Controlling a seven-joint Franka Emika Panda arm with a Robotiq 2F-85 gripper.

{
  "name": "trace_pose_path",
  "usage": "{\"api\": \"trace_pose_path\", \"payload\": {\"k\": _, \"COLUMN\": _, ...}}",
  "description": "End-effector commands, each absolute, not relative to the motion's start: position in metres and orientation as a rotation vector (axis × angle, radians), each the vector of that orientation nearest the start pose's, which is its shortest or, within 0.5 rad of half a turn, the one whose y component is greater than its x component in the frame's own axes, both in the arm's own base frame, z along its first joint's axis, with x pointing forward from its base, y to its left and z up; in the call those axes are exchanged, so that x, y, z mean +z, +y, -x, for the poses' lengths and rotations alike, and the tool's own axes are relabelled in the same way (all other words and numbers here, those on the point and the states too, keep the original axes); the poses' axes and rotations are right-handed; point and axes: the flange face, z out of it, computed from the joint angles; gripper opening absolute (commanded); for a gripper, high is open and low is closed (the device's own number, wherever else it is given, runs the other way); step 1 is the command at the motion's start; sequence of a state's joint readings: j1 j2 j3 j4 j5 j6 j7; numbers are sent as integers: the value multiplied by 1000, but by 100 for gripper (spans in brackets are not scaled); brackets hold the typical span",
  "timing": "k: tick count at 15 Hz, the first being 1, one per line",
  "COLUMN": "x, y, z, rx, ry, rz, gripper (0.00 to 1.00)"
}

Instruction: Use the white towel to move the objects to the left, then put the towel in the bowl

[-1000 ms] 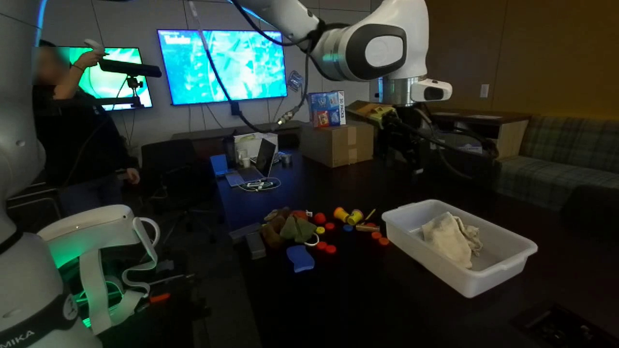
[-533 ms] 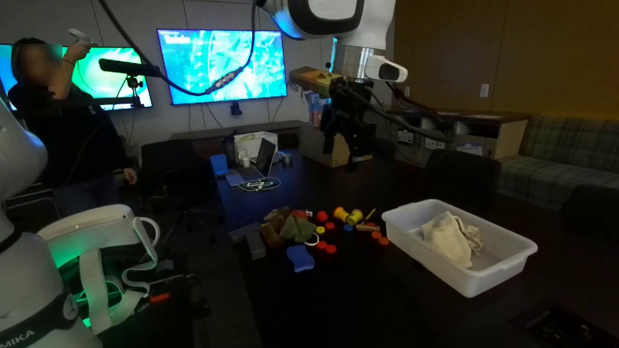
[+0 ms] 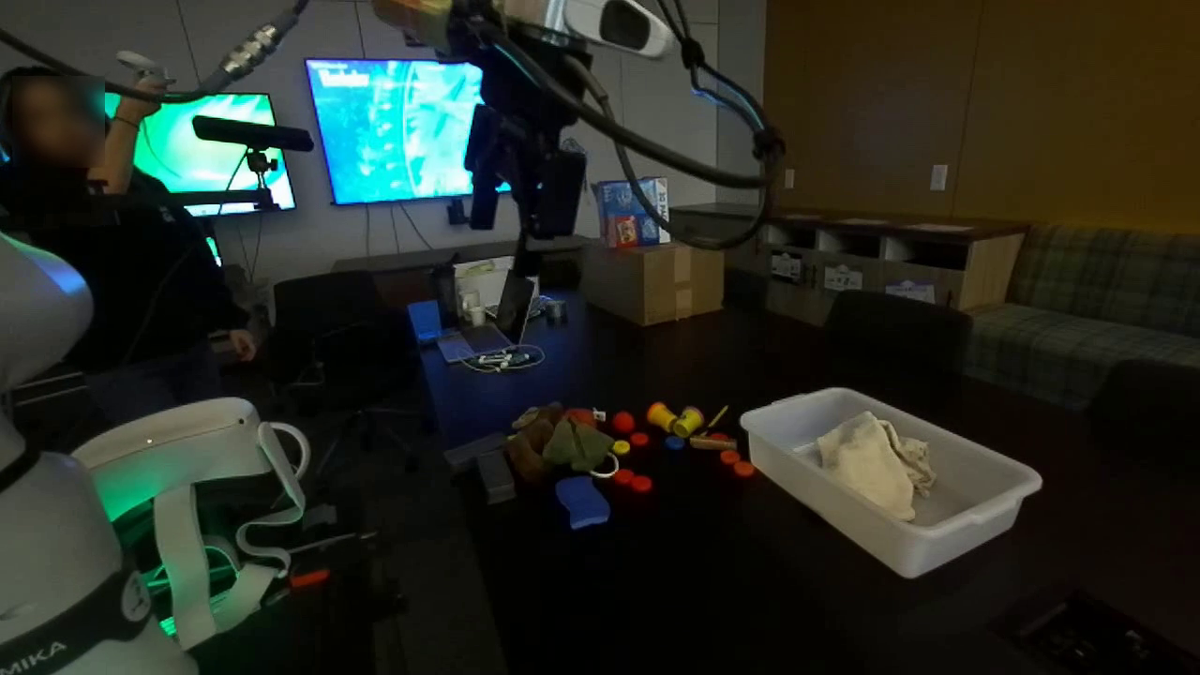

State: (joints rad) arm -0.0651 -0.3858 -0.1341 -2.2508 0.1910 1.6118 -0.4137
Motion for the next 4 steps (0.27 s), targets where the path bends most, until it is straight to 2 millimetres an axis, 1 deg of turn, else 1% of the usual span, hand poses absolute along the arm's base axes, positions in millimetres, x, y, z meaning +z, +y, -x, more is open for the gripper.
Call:
{"api": "trace_pose_path", "payload": {"k": 1, "x": 508, "y": -69, "z": -393, "rx": 236, "ry": -292, "rz": 2803, "gripper": 100}}
{"api": "trace_pose_path", "payload": {"k": 2, "x": 512, "y": -71, "z": -386, "rx": 221, "ry": -298, "rz": 2799, "gripper": 100}}
{"api": "trace_pose_path", "payload": {"k": 4, "x": 514, "y": -71, "z": -381, "rx": 213, "ry": -306, "rz": 2796, "gripper": 100}}
